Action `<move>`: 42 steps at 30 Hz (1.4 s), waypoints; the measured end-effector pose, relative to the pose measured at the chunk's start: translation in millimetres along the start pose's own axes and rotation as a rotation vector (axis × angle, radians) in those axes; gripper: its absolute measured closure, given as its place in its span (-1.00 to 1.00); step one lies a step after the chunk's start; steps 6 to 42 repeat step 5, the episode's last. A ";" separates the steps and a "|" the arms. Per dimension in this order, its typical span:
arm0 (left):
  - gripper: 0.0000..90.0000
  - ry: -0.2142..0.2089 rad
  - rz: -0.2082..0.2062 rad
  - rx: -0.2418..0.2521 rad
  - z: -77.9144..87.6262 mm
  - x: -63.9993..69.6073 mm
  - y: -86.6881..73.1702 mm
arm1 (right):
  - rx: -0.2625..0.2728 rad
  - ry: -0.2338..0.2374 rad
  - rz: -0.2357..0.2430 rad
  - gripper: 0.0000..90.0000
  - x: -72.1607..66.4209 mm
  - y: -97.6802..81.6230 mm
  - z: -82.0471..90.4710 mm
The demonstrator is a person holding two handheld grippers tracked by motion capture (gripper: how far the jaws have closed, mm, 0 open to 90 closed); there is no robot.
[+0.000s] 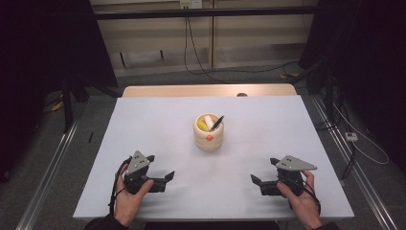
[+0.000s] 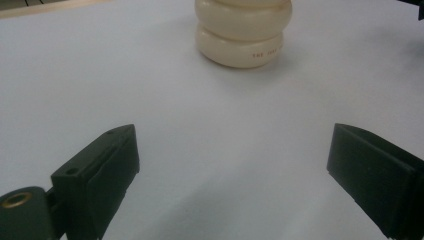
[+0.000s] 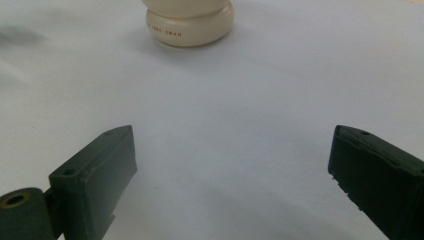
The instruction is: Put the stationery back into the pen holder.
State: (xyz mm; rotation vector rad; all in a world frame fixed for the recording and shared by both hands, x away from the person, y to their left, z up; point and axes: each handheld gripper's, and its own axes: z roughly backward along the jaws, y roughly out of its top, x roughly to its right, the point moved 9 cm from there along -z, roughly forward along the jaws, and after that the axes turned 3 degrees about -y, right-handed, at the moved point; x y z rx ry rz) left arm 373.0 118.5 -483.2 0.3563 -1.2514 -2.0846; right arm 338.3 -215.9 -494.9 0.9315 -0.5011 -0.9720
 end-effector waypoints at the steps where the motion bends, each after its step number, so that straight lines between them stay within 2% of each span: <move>1: -0.86 0.000 -0.016 0.003 0.1 1.7 0.5 | -0.001 0.000 -0.001 -0.89 0.0 -0.3 0.1; 3: -0.86 -0.008 -0.030 0.005 1.2 4.0 1.0 | -0.001 0.000 -0.004 -0.89 0.3 -0.6 0.4; 42: -0.86 -0.009 -0.024 0.004 0.5 3.4 -0.2 | 0.002 -0.002 -0.003 -0.89 0.8 -0.5 0.6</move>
